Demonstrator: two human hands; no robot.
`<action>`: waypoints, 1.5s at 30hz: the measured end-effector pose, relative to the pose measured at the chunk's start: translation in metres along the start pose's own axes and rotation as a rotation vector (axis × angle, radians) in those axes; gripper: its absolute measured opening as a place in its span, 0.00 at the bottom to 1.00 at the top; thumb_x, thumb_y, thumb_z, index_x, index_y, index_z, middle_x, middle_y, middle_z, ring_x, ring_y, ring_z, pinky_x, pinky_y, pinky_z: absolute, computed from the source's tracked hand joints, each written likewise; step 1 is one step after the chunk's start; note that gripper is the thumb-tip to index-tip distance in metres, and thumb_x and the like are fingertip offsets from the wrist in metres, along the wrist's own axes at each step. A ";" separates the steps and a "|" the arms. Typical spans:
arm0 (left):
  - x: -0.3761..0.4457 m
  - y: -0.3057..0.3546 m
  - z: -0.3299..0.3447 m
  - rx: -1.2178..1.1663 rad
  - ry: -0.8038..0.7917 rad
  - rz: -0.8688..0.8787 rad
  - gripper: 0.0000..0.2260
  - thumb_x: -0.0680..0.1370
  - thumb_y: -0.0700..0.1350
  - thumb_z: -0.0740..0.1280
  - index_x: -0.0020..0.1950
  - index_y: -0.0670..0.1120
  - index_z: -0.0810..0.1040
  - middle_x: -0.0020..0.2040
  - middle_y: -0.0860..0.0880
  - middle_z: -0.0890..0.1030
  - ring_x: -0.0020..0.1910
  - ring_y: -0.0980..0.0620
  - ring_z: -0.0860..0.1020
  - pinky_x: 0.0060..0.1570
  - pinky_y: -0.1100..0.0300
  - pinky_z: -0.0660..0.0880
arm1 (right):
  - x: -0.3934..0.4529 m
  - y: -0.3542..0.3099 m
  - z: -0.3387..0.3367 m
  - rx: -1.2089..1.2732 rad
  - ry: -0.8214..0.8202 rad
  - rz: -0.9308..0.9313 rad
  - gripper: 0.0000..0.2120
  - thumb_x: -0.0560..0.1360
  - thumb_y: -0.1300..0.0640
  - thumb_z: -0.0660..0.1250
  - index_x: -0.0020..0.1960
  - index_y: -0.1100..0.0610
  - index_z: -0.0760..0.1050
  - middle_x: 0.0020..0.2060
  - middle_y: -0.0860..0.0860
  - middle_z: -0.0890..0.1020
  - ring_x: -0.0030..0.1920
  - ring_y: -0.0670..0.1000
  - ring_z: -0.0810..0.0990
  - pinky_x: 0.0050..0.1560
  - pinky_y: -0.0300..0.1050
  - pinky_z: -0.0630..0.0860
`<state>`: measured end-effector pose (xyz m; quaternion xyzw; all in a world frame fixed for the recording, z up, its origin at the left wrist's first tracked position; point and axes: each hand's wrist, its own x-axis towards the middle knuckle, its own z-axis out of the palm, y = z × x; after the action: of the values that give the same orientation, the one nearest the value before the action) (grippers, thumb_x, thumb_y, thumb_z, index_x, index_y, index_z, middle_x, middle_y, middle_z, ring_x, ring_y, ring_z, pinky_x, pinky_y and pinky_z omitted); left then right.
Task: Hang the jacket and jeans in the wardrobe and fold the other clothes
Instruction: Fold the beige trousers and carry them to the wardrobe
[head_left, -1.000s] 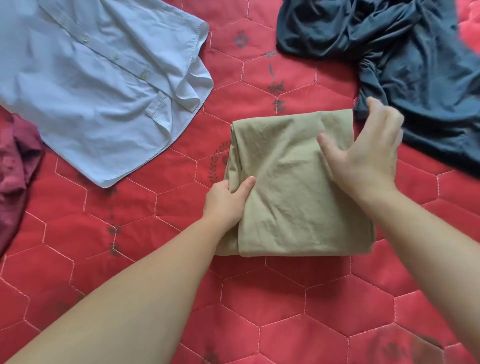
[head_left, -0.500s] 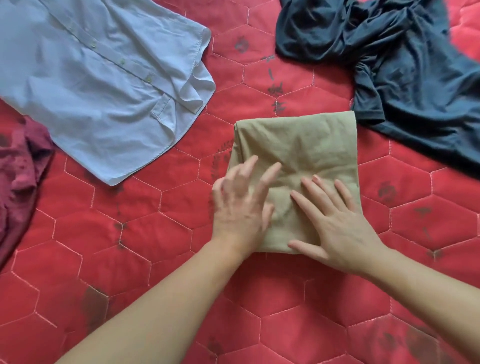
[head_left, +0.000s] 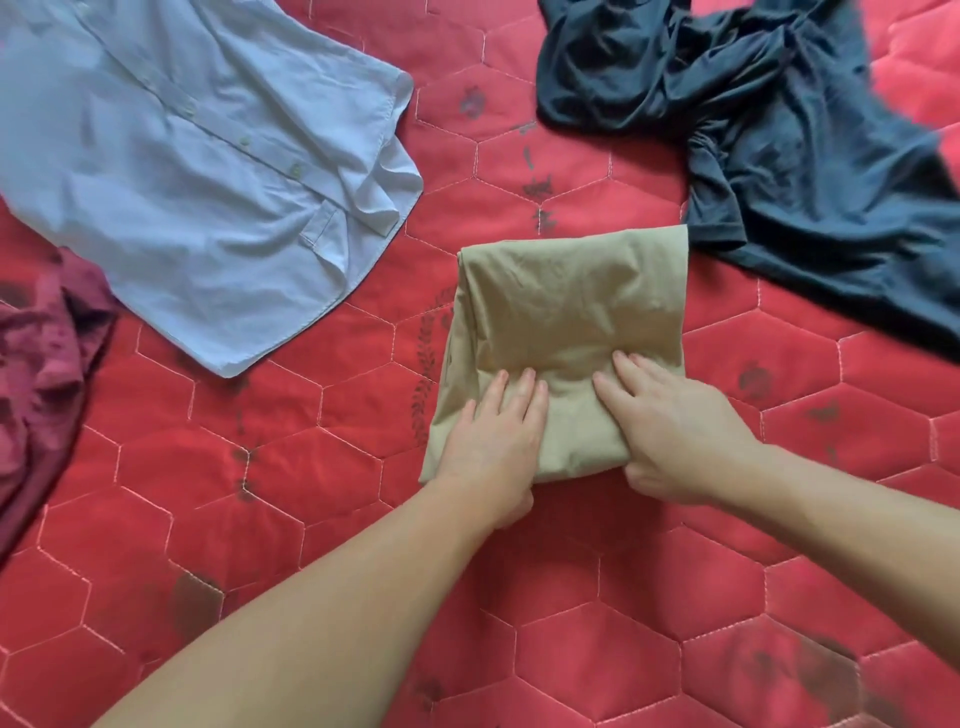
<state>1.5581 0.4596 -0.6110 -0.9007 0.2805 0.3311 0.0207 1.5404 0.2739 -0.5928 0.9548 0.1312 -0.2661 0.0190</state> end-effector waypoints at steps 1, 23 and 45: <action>0.002 -0.002 -0.012 -0.047 -0.029 -0.001 0.40 0.73 0.42 0.67 0.80 0.47 0.47 0.81 0.50 0.47 0.79 0.46 0.49 0.73 0.50 0.61 | 0.007 0.004 -0.014 0.017 -0.055 0.003 0.24 0.66 0.52 0.64 0.63 0.53 0.71 0.63 0.53 0.74 0.65 0.55 0.74 0.50 0.45 0.73; 0.018 -0.069 -0.083 -0.505 -0.217 -0.080 0.19 0.71 0.61 0.72 0.42 0.44 0.82 0.36 0.54 0.79 0.34 0.56 0.76 0.36 0.61 0.70 | 0.026 0.058 -0.020 1.359 -0.790 0.336 0.13 0.57 0.59 0.65 0.37 0.58 0.85 0.40 0.55 0.85 0.36 0.52 0.84 0.33 0.38 0.78; 0.034 -0.029 -0.015 -1.308 0.240 -0.584 0.10 0.72 0.56 0.74 0.42 0.51 0.80 0.38 0.53 0.82 0.38 0.52 0.81 0.30 0.59 0.77 | -0.012 0.055 -0.024 0.561 0.263 0.385 0.17 0.70 0.50 0.65 0.57 0.50 0.79 0.55 0.49 0.82 0.56 0.54 0.80 0.56 0.52 0.75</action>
<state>1.6030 0.4635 -0.6243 -0.7971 -0.2263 0.3111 -0.4655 1.5573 0.2212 -0.5677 0.9561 -0.1278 -0.1580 -0.2111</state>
